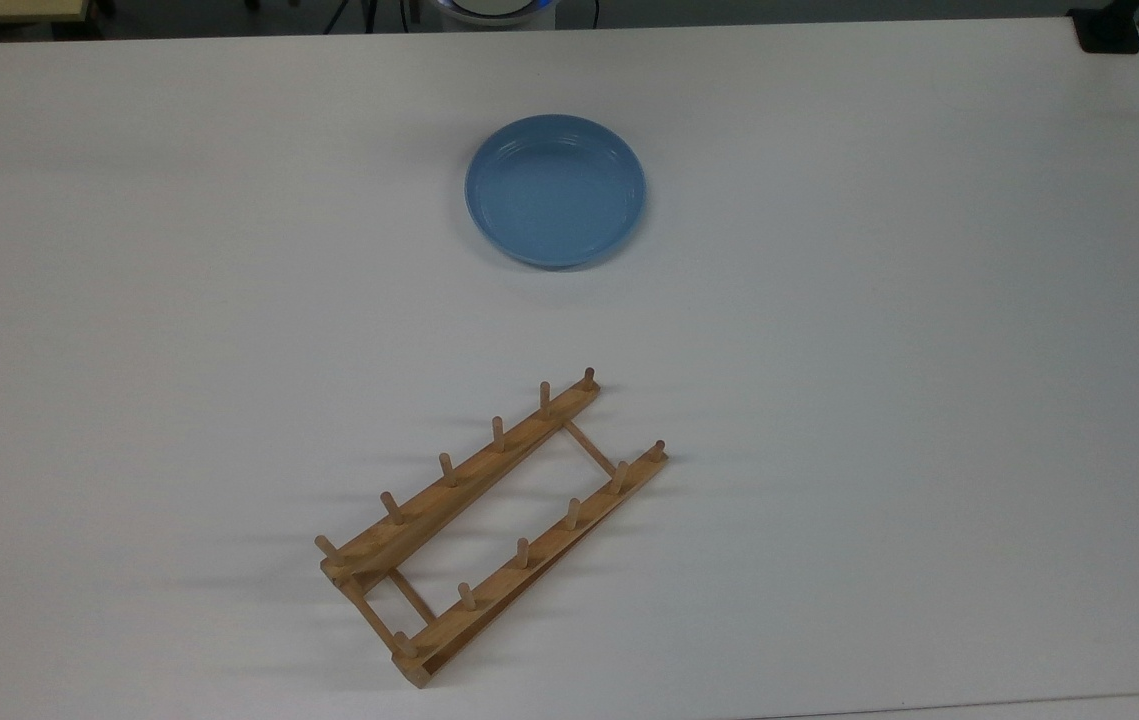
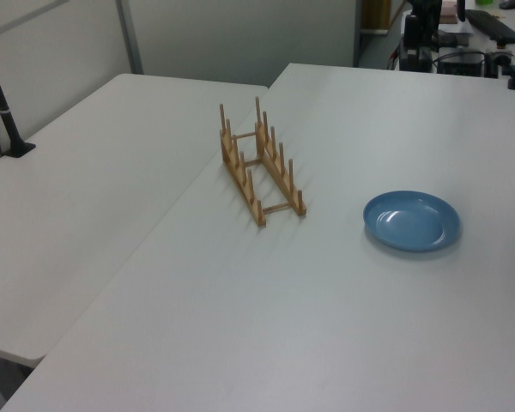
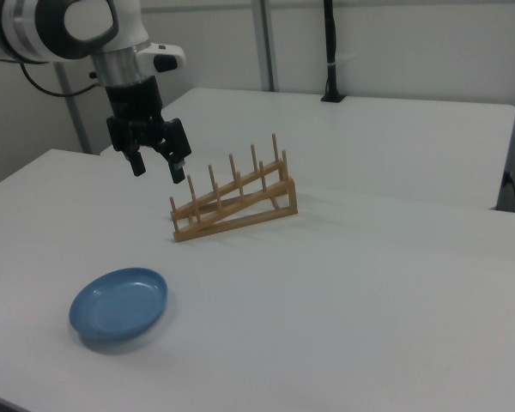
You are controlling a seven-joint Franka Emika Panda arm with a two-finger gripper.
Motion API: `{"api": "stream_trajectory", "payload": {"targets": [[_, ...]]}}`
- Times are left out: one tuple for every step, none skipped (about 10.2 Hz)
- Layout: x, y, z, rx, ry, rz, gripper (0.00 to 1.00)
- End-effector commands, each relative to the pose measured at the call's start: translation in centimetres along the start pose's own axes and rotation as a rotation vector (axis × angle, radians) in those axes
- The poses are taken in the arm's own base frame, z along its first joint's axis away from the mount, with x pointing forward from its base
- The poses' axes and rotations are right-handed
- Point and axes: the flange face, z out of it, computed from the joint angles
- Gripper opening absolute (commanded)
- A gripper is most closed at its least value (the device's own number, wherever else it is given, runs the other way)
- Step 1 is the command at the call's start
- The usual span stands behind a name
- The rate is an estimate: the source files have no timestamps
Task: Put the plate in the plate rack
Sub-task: 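Move the open gripper toward the light blue plate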
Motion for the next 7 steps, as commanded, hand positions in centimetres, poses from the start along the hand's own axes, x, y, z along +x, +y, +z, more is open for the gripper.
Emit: {"api": "stream_trajectory", "payload": {"targets": [[-0.36, -0.24, 0.41, 0.003, -0.01, -0.003, 1.0], [-0.3, -0.25, 0.48, 0.003, -0.01, -0.003, 1.0], [-0.24, -0.34, 0.54, 0.002, -0.01, -0.013, 1.0], [-0.2, -0.27, 0.63, 0.002, -0.012, -0.013, 1.0], [-0.14, -0.28, 0.69, 0.002, -0.012, -0.014, 1.0], [-0.08, -0.45, 0.74, 0.002, -0.011, -0.018, 1.0], [-0.05, -0.46, 0.79, 0.002, -0.01, -0.021, 1.0]]}}
